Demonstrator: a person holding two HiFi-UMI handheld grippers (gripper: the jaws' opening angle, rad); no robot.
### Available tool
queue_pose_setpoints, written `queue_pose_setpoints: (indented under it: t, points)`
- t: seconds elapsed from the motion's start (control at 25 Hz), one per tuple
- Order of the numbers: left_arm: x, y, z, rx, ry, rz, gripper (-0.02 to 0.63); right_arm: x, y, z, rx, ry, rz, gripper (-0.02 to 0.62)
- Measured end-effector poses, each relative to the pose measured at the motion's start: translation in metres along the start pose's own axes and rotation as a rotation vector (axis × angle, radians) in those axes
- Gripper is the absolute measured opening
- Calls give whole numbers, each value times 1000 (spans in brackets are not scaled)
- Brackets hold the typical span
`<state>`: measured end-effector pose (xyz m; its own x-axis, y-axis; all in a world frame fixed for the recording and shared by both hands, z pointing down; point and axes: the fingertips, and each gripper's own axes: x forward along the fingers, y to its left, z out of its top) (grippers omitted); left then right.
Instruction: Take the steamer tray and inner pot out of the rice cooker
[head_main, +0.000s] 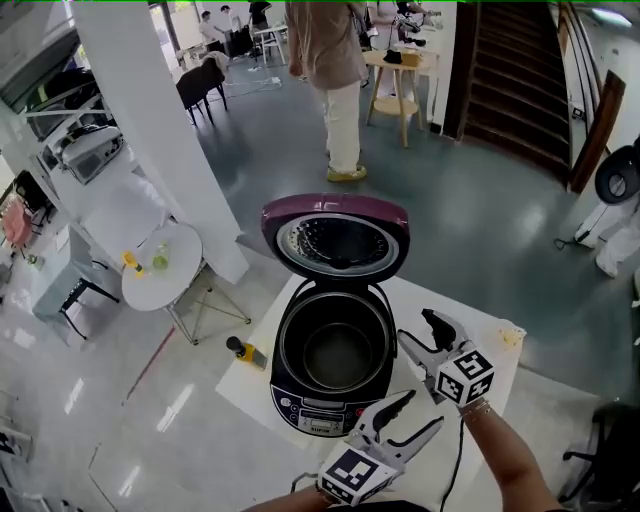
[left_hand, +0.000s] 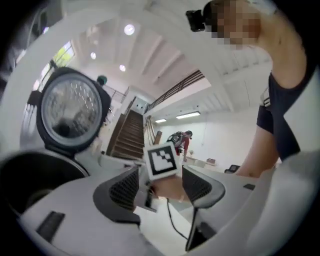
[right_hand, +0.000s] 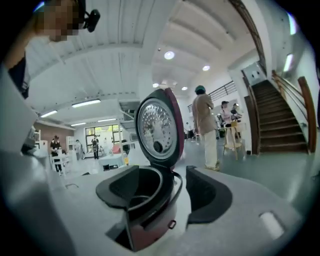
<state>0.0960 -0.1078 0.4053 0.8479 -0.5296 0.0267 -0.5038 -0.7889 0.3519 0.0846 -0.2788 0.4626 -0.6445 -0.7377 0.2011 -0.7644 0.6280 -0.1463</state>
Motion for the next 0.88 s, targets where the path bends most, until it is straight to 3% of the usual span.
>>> queue_pose_setpoints:
  t: [0.16, 0.28, 0.36, 0.48, 0.56, 0.72, 0.88]
  points:
    - [-58, 63, 53, 131, -52, 192, 270, 13, 39, 3, -22, 12, -63, 301]
    - [-94, 112, 66, 270, -4, 335, 270, 20, 49, -4, -93, 64, -139, 318]
    - [-118, 149, 67, 351, 43, 432, 270, 28, 48, -20, -142, 165, -220, 350]
    - [-147, 207, 72, 351, 64, 560, 270, 37, 40, -40, -201, 321, -332, 385]
    - [-157, 239, 70, 341, 107, 615, 273, 43, 40, -50, -181, 394, -347, 396]
    - [-156, 295, 34, 334, 379, 637, 282, 60, 40, -65, -109, 505, -356, 397]
    - [-145, 331, -1, 313, 656, 593, 284, 75, 32, -68, -151, 595, -401, 396]
